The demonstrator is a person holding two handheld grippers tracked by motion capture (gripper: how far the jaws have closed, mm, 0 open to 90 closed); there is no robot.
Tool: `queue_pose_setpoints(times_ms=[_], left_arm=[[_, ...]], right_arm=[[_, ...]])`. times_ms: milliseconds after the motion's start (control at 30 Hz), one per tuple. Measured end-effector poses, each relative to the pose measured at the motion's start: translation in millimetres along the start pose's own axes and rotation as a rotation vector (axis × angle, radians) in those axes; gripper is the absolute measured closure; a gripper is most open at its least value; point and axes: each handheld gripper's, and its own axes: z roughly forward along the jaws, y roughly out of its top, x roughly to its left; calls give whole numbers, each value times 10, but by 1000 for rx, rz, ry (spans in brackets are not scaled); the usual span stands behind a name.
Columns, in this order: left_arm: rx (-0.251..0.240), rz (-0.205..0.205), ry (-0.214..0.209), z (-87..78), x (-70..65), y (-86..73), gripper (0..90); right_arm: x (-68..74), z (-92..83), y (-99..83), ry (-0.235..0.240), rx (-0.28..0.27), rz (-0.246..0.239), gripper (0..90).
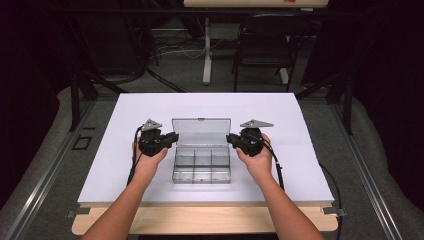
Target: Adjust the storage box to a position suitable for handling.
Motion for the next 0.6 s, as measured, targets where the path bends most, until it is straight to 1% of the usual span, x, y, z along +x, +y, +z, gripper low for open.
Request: queue_pose_setpoints(times_ms=[167,267,400,467,600], left_arm=[[1,-10,1,20,3,-4,779],[7,-3,3,32,8,-2,777],[10,-4,5,52,15,-2,774],[9,-12,5,65,17,-5,775],[14,-14,7,90,22,-7,774]], right_arm=[[6,34,-23,-11,4,8,795],[7,54,-30,-18,4,8,795],[-3,62,-28,-14,4,22,794],[-8,68,-27,-12,1,27,792],[-9,77,-22,-16,3,27,789]])
